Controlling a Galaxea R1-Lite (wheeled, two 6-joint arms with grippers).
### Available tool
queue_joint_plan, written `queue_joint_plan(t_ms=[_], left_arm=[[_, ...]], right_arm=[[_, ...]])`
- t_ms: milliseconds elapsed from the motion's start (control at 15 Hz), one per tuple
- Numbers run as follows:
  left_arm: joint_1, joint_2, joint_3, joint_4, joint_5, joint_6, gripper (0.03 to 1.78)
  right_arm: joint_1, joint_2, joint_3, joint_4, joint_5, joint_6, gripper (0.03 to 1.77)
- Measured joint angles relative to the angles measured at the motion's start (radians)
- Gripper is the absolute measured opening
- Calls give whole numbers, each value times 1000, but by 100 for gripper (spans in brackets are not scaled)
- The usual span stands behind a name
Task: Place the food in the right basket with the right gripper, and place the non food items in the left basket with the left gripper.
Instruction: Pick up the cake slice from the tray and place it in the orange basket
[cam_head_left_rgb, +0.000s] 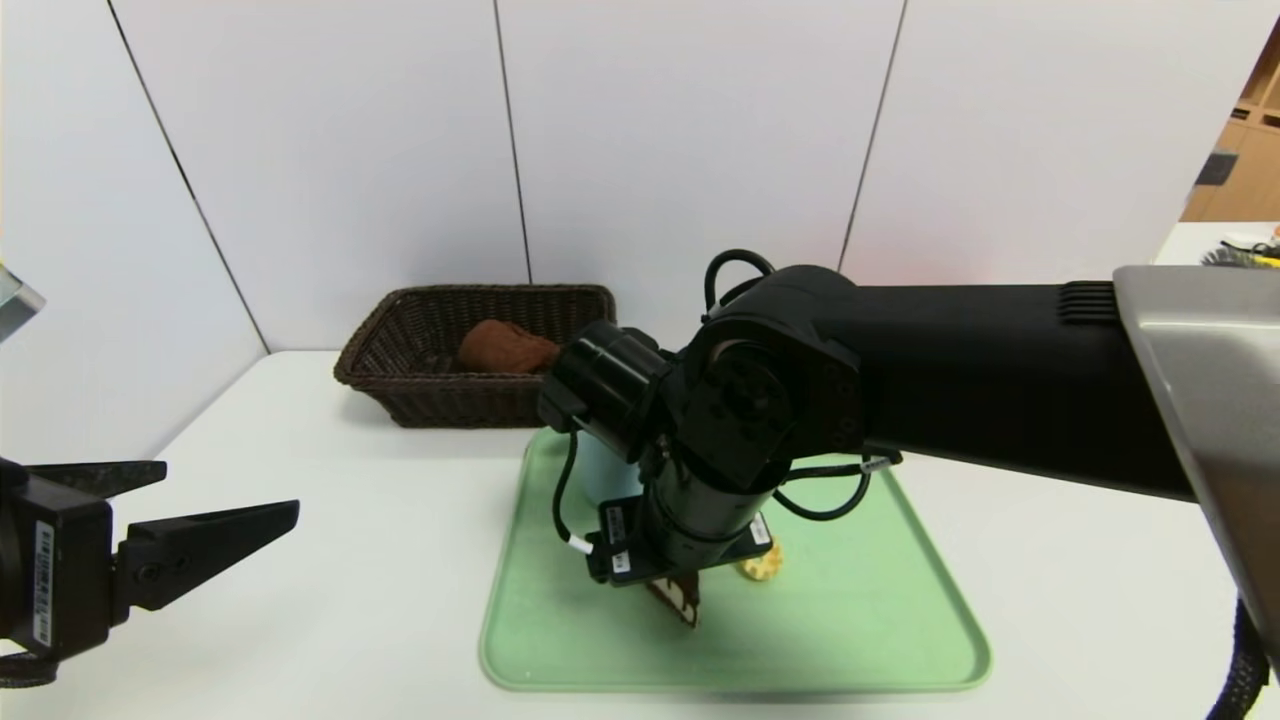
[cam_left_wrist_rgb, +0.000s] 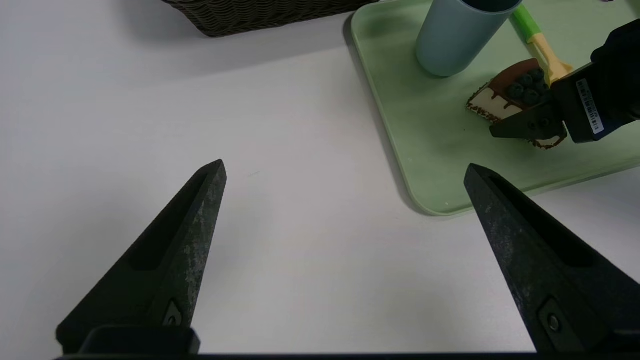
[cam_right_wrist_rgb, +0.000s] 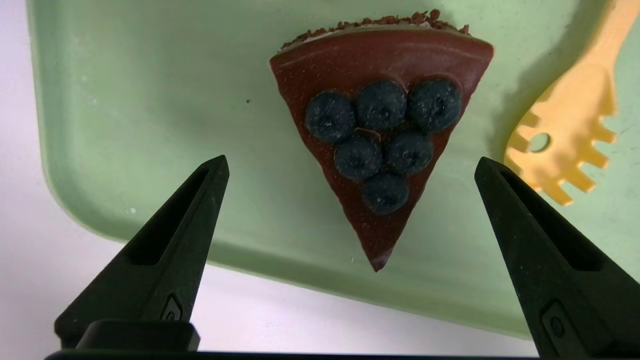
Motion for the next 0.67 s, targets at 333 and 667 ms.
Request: queue_joint_plan(t_ms=[333,667], left_arm=[[0,2,-2,0,-1,1,169],[0,1,-2,0,0,0,169]], right_arm=[[-13,19,0,-24,0,-7,170],[-16,44,0,-38,0,-23,170]])
